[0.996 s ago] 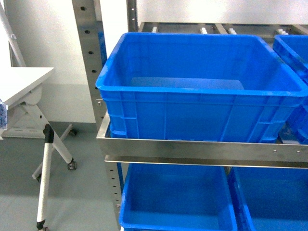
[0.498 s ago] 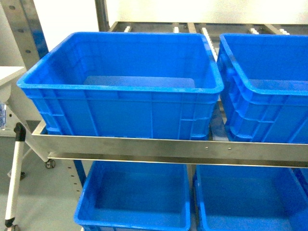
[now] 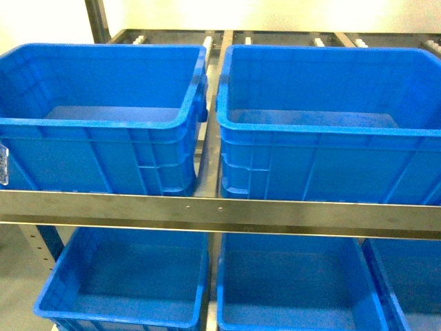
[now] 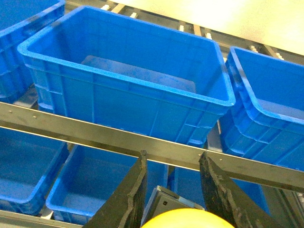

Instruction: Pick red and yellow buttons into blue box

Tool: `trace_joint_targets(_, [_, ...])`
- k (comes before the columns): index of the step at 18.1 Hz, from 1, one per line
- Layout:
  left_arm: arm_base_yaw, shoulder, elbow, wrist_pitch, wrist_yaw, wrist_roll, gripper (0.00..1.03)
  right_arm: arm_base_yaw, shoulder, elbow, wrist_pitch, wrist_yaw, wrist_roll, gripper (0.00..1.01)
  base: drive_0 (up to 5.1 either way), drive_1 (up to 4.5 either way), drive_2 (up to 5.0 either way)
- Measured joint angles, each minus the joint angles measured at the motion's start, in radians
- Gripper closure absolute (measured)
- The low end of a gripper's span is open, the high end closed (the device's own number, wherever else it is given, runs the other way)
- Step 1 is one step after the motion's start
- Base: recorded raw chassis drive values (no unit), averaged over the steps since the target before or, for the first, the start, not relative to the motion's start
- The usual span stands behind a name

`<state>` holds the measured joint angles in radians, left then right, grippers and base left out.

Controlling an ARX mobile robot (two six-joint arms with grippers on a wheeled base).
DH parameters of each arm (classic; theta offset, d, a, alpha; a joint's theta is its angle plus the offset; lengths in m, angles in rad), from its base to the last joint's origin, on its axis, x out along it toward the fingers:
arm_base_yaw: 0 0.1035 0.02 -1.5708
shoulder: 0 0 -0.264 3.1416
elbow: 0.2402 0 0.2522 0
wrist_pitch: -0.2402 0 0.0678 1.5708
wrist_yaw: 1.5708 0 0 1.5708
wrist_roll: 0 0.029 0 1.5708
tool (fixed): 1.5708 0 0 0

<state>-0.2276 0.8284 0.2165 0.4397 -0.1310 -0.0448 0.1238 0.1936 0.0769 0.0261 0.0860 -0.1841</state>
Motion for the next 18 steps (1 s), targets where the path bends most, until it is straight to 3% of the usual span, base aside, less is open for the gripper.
trace_joint_targets(8, [0.0,0.001,0.0,0.001,0.0,0.0,0.71,0.0,0.0,0.0,0.001,0.0,0.0,0.71,5.0,-2.38,-2.4])
trace_joint_targets(14, [-0.003,0.0,0.0,0.0,0.004,0.0,0.71,0.0,0.0,0.0,0.002,0.004,0.0,0.71,0.0,0.0,0.0])
trace_joint_targets(18, [0.0,-0.005,0.0,0.006,0.0,0.0,0.71,0.0,-0.003,0.0,0.005,0.003,0.0,0.71,0.0,4.33,-4.3])
